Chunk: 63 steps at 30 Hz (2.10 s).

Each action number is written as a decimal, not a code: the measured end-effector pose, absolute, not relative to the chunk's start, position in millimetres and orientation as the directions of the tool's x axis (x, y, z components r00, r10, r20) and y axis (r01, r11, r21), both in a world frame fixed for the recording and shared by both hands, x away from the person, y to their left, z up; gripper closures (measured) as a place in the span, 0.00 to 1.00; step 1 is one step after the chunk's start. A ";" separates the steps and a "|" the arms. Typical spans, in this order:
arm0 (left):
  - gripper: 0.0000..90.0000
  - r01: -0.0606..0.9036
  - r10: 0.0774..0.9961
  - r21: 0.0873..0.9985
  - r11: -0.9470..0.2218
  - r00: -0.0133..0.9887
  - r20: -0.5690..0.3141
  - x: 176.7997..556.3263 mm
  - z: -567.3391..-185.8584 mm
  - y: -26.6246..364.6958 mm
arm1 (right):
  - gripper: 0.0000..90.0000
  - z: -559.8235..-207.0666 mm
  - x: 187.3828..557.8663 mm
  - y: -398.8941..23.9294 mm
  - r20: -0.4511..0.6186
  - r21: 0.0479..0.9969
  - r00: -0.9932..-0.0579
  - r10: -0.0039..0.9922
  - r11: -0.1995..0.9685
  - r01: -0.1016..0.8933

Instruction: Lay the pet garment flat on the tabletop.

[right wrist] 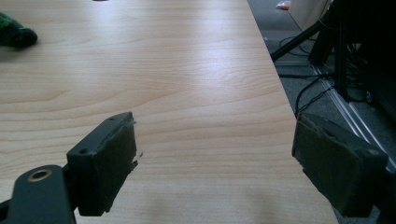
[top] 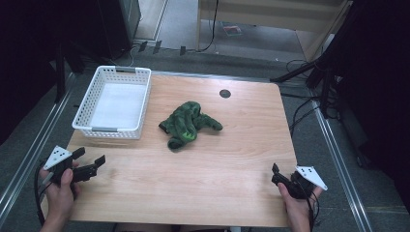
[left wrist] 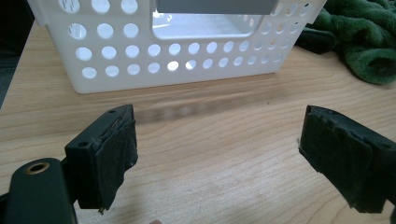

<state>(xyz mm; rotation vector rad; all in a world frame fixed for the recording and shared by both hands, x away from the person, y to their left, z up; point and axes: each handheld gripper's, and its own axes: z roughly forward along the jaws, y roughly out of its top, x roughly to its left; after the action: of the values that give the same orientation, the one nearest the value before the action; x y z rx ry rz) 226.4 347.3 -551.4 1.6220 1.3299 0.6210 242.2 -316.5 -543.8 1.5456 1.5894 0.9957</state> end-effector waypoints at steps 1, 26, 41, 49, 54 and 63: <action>0.13 0.480 0.943 0.877 0.005 0.289 -0.163 226.5 -551.4 347.2 | 0.15 -543.9 242.1 -316.1 0.026 0.888 -0.051 0.998 0.000 0.460; 0.15 0.483 0.942 0.875 0.022 0.283 -0.180 228.2 -551.6 348.2 | 0.33 -501.1 271.5 -213.3 -0.044 0.890 -0.398 0.916 0.217 0.401; 0.15 0.484 0.943 0.874 0.031 0.277 -0.187 228.4 -551.8 348.7 | 0.23 -481.4 345.0 -120.4 0.036 0.843 -0.463 0.885 0.222 0.490; 0.15 0.480 0.945 0.877 0.029 0.272 -0.180 227.8 -551.6 347.7 | 0.12 -487.6 392.1 -69.9 -0.011 0.789 -0.480 0.877 0.302 0.534; 0.15 0.480 0.951 0.877 0.009 0.268 -0.156 228.7 -549.3 346.5 | 0.14 -493.3 408.8 -53.1 -0.023 0.772 -0.483 0.875 0.322 0.547; 0.15 0.462 0.937 0.886 0.040 0.289 -0.194 230.2 -528.7 333.2 | 0.14 -525.0 432.1 -36.9 -0.014 0.724 -0.470 0.882 0.333 0.604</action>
<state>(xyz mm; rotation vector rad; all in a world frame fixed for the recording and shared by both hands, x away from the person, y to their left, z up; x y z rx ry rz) 230.2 333.2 -528.7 1.5791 1.3233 0.6093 432.1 -36.9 -525.0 1.3097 2.1971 0.9306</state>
